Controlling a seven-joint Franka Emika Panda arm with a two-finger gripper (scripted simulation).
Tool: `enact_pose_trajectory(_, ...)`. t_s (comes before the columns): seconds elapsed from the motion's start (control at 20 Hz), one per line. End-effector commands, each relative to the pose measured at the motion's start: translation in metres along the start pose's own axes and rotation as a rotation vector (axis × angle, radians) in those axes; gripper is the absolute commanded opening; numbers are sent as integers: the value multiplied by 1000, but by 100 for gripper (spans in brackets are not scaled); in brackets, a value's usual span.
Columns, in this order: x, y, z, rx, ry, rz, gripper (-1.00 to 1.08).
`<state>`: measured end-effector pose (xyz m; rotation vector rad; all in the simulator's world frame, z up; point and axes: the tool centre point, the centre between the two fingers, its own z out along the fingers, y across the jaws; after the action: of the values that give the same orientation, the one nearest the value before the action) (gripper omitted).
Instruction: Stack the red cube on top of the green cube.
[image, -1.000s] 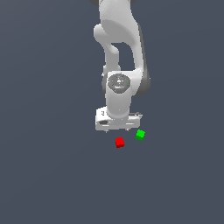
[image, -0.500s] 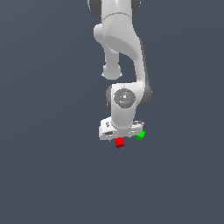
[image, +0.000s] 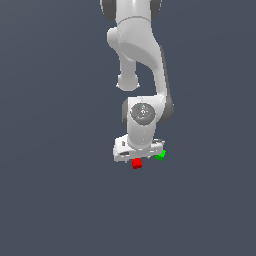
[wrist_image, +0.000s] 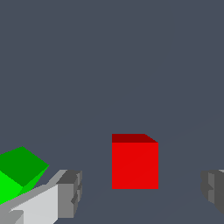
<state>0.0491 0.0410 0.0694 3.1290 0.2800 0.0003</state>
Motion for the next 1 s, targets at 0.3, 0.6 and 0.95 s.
enact_pose_trajectory(0.3,-1,0,24,0,0,0,100)
enact_pose_trajectory(0.6,-2,0,48,0,0,1,100)
enact_pose_trajectory(0.95,0,0,49,0,0,1,-100)
